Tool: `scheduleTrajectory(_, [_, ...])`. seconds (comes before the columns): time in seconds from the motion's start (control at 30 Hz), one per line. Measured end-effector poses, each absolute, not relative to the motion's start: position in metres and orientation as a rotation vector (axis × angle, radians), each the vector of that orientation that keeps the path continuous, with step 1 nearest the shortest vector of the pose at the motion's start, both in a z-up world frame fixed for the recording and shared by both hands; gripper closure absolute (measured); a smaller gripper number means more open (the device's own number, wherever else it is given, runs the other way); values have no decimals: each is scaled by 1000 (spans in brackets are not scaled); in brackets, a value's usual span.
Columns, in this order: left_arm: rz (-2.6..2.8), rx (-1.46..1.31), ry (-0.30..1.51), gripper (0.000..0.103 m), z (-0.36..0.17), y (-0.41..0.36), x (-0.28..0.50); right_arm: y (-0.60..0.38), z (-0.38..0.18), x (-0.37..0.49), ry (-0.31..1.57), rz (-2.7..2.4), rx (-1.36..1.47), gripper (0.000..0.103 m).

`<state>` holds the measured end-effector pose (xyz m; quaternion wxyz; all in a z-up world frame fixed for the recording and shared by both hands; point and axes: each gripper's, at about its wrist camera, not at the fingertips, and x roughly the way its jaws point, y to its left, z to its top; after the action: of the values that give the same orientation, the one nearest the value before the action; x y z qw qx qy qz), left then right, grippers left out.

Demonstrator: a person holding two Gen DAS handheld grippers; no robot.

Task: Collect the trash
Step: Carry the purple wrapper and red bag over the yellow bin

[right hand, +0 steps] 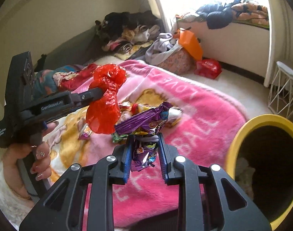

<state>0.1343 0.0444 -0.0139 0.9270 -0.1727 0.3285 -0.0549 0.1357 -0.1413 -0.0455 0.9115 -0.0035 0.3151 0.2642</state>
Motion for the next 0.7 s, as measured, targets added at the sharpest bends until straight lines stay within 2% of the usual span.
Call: scheduleTrajectory(0.7, [-302,-255,687,87,-4,-36,133,-215,-31,119,567,362,78,80])
